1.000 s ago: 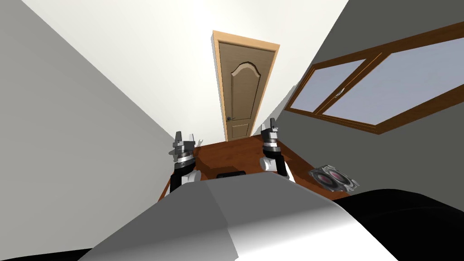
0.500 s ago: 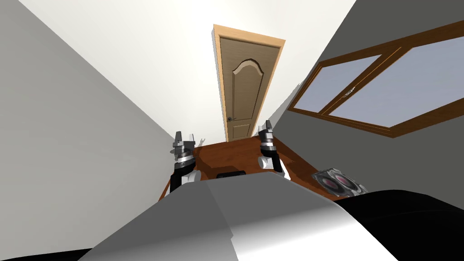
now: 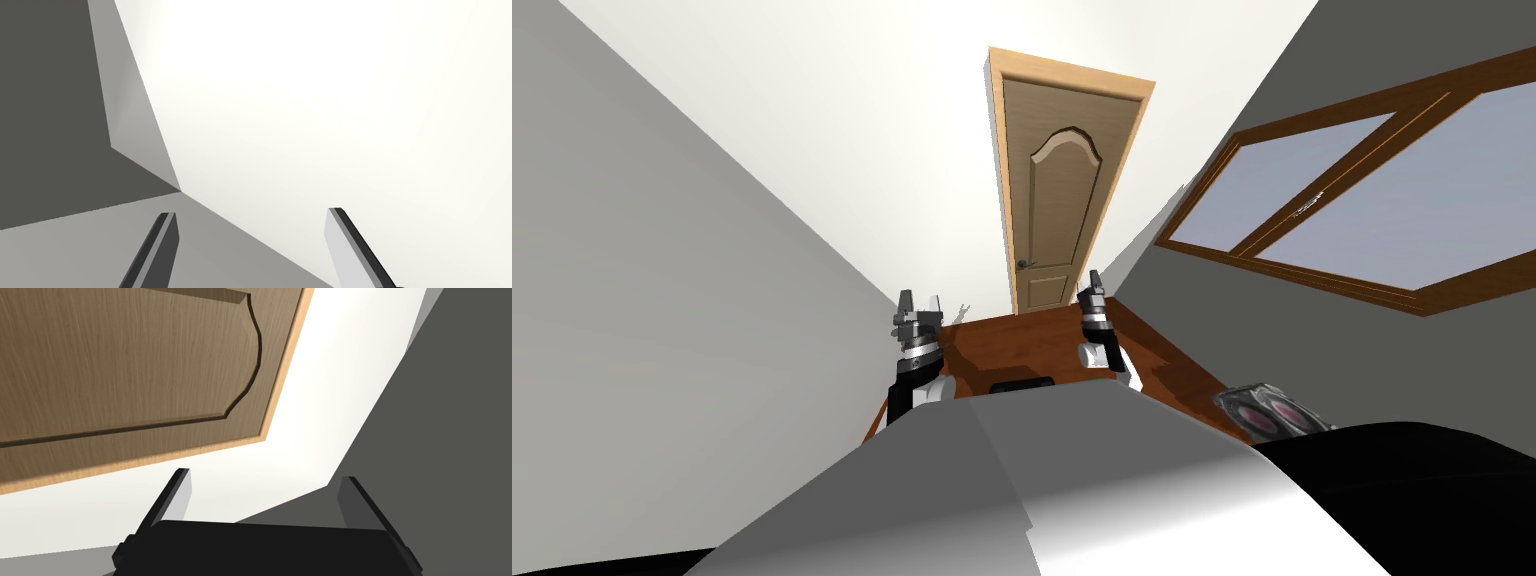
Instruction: Pull the door open
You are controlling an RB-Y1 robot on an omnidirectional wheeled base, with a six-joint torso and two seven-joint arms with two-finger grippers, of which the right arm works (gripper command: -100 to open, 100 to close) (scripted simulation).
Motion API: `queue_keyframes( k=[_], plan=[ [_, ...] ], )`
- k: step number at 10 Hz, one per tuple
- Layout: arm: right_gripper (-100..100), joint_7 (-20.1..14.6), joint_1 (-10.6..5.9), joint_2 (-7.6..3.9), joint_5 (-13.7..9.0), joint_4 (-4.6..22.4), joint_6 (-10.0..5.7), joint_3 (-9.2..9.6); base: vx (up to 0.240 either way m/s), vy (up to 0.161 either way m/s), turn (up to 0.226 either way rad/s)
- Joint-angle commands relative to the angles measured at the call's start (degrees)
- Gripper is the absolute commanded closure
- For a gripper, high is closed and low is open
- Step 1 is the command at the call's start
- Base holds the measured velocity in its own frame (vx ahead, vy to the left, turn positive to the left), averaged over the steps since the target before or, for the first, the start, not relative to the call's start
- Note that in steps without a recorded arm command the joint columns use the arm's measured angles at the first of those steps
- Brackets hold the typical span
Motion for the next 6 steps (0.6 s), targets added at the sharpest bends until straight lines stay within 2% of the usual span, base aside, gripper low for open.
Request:
queue_keyframes(
  k=[1,5,6],
  plan=[
    [-100,-0.05,-0.3,-0.16,-0.05,1.7,-0.91,0.02,0.054,0.002,0.014],
    [-100,-0.26,-3.67,-1.22,-0.47,8.88,-2.41,-0.28,0.08,0.009,0.044],
    [-100,-0.26,-3.67,-1.22,-0.47,9.44,-2.41,-0.28,0.068,0.009,0.014]
  ],
)
